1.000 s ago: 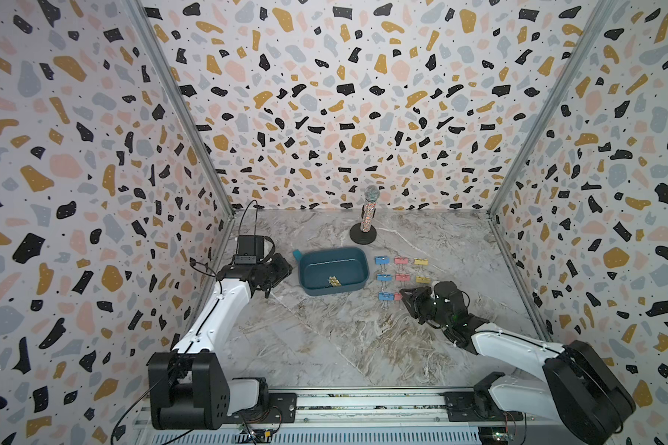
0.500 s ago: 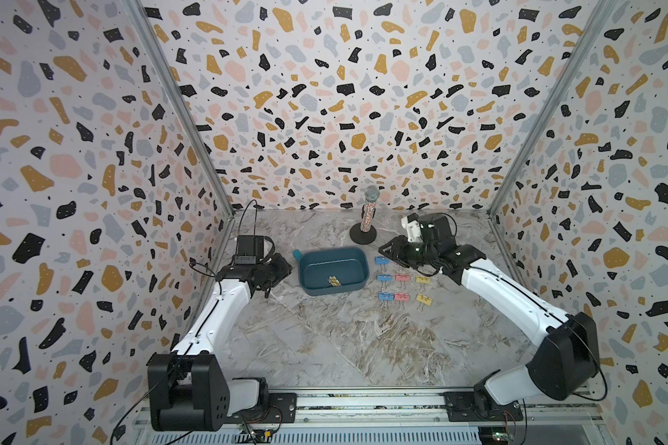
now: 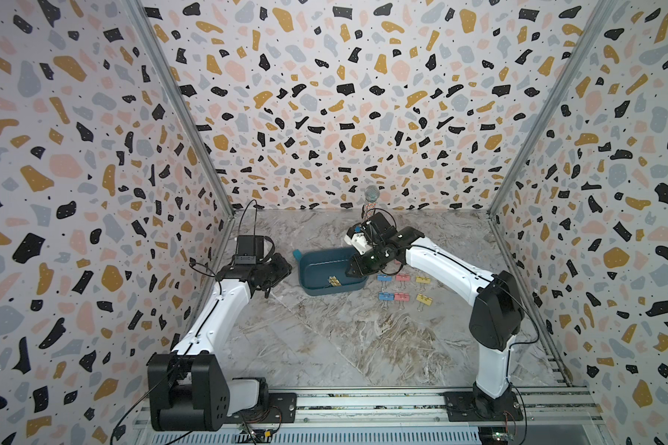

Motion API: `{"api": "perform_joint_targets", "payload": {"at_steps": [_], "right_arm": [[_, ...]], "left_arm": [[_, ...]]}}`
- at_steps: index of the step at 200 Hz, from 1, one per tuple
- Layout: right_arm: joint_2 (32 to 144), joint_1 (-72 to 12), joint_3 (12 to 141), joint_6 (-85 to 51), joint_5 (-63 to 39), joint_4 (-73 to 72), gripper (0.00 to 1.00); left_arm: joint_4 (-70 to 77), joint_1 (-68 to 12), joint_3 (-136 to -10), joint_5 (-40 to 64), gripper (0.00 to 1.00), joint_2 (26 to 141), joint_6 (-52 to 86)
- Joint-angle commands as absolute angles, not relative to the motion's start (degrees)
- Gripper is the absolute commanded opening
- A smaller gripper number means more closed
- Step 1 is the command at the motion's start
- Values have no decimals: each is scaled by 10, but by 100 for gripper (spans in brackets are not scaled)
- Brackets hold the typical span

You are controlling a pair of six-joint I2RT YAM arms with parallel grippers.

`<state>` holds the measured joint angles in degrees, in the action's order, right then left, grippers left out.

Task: Take out the binder clips from the storage box
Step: Pick up the binder clip from the storage box.

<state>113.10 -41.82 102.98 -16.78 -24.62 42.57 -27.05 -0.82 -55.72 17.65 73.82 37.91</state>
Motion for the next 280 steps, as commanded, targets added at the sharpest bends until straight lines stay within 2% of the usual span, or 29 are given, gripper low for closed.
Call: {"api": "perform_joint_targets", "payload": {"at_steps": [1, 147, 280], "right_arm": [[1156, -432, 1100, -99, -230, 493, 34], [1349, -483, 1318, -18, -157, 558, 36], [1409, -497, 1369, -11, -105, 563, 38]], "left_arm": [[-271, -10, -555, 173, 33, 726, 367], [-278, -11, -547, 171, 33, 731, 368], [-286, -10, -549, 173, 33, 729, 361]]}}
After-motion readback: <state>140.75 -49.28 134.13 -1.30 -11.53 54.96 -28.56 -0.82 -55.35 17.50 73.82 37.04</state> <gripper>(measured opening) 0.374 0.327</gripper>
